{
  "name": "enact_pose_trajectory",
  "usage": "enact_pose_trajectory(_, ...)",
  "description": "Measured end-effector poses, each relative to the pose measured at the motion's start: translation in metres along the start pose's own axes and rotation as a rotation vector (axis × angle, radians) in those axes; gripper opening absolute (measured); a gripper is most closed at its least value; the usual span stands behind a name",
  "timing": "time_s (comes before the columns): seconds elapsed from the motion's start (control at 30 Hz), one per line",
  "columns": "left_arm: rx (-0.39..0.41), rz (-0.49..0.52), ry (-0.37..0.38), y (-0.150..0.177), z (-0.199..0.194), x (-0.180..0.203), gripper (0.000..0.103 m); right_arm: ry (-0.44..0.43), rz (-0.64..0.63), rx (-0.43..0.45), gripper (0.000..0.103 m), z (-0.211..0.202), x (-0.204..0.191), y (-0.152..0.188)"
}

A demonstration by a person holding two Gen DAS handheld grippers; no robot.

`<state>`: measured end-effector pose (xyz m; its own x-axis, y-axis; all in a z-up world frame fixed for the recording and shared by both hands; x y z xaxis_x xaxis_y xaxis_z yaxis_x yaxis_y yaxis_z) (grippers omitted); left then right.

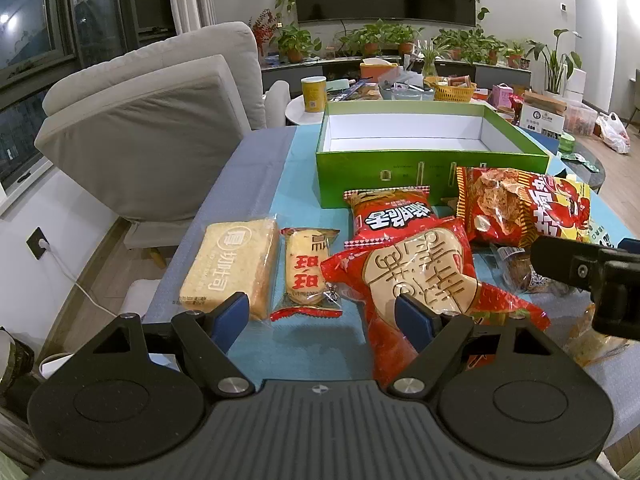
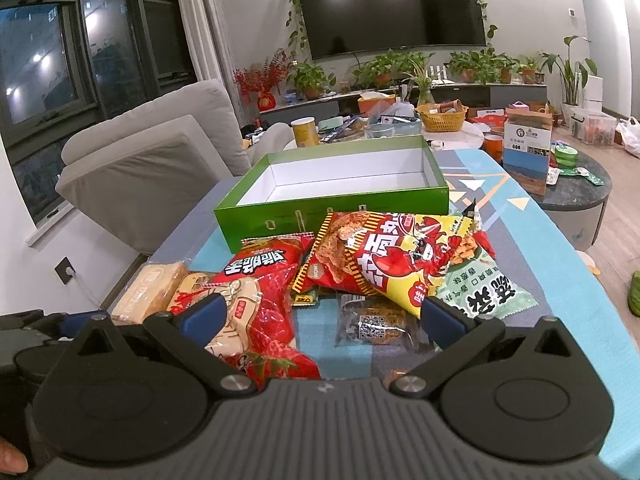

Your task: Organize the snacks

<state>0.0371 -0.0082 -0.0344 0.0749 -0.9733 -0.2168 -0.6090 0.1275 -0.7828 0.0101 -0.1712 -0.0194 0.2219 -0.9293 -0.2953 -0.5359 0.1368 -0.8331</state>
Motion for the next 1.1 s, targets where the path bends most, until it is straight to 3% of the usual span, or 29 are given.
enact_pose_trajectory(1.1,0.002,0.010,0.006,0.0020,-0.0026,0.0030,0.078,-0.029,0.013,-0.007,0.061,-0.0004,0.0009,0.0021)
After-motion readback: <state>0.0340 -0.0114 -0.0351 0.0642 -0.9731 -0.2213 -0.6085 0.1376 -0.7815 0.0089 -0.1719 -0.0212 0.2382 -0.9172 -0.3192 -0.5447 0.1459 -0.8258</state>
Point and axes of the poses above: each gripper's, at about its wrist camera, not at the fingertips, and z roughly the way its jaws point, x to its right, y to its underside, the point moved 5 cm from there along z, roughly the way its jaws point, and after that the axes turned 12 degrees about -y, right-handed, at the moved point
